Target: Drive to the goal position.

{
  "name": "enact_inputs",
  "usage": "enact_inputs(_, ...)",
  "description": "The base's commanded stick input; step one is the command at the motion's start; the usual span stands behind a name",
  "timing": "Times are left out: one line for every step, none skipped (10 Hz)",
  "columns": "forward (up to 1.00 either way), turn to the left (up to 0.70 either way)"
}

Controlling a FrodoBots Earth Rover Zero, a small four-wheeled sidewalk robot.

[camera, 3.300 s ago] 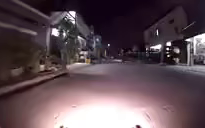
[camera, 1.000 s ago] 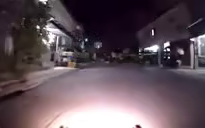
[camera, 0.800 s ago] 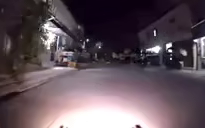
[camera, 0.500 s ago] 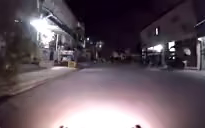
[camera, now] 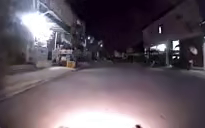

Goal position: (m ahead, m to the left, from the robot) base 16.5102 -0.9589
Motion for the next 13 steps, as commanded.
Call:
enact_inputs(0.85, -0.30)
enact_inputs(0.85, -0.24)
enact_inputs(0.85, -0.18)
enact_inputs(0.85, -0.11)
enact_inputs(0.85, -0.05)
enact_inputs(0.85, 0.00)
enact_inputs(0.85, 0.00)
enact_inputs(0.85, 0.00)
enact_inputs(0.85, 0.00)
enact_inputs(0.85, 0.00)
enact_inputs(0.85, 0.00)
enact_inputs(0.85, 0.00)
enact_inputs(0.85, 0.00)
